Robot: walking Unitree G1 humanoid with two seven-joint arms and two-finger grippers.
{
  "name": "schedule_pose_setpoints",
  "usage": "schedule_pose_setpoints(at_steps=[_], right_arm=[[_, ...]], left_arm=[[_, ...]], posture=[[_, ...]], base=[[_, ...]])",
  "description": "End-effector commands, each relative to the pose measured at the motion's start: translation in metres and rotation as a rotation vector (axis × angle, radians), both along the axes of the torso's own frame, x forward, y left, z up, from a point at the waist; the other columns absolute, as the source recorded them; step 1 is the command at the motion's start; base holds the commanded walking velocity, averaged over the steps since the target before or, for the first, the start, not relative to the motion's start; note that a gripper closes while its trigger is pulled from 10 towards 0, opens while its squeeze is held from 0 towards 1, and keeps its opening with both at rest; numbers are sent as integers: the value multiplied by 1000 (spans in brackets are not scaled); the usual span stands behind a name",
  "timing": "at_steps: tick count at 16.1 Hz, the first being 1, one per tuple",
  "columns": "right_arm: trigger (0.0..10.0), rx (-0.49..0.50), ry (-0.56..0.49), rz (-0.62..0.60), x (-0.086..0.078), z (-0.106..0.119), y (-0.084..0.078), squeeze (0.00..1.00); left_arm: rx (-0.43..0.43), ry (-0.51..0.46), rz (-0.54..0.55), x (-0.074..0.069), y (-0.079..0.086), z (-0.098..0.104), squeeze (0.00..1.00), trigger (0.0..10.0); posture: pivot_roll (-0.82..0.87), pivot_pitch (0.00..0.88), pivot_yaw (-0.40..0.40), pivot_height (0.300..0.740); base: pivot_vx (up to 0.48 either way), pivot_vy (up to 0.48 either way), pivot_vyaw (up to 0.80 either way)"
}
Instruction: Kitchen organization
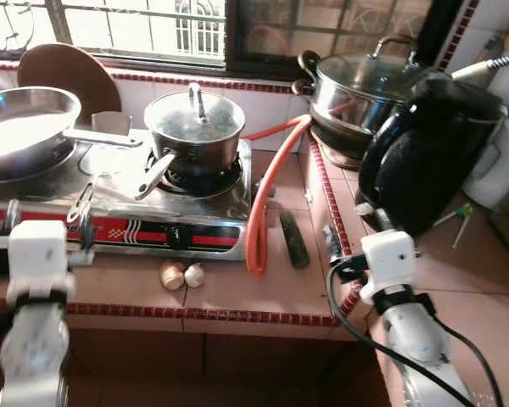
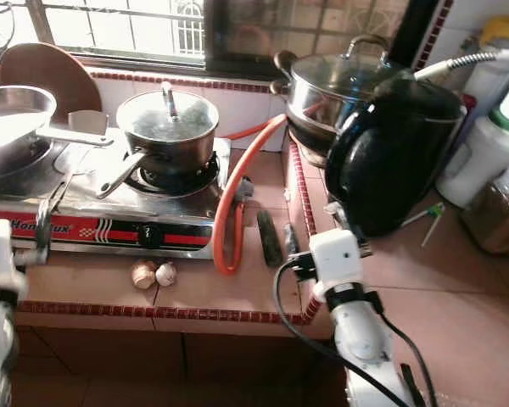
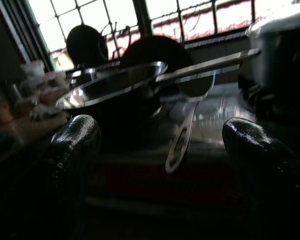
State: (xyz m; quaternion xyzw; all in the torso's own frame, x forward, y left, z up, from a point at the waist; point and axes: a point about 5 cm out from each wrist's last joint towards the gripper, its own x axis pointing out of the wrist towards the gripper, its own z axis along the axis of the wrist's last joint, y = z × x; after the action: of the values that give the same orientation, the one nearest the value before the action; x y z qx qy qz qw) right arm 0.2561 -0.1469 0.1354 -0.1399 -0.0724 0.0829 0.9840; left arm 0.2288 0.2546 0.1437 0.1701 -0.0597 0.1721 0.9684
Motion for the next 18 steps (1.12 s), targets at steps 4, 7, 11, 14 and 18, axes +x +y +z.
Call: schedule_pose_setpoints(at_steps=[4,7,11,14,18], right_arm=[[10000,23,19,58,1,-3,6,0],[10000,31,26,49,0,-5,7,0],[10000,41,30,25,0,-8,6,0],[10000,41,27,2,-1,-8,2,0],[10000,42,28,-11,-1,-9,1,0]], left_arm=[[-25,83,9,-11,5,-18,0,10000],[-37,126,-153,-5,-24,-26,0,10000],[-13,136,-330,10,-52,-27,0,10000],[-35,153,-361,14,-56,-30,0,10000],[-34,161,-372,17,-55,-32,0,10000]], posture=[[266,0,-118,740],[259,0,-102,740],[235,0,-74,740],[223,0,-63,740],[220,0,-55,740]], base=[[0,0,0],[0,0,0],[0,0,0],[0,0,0],[0,0,0]])
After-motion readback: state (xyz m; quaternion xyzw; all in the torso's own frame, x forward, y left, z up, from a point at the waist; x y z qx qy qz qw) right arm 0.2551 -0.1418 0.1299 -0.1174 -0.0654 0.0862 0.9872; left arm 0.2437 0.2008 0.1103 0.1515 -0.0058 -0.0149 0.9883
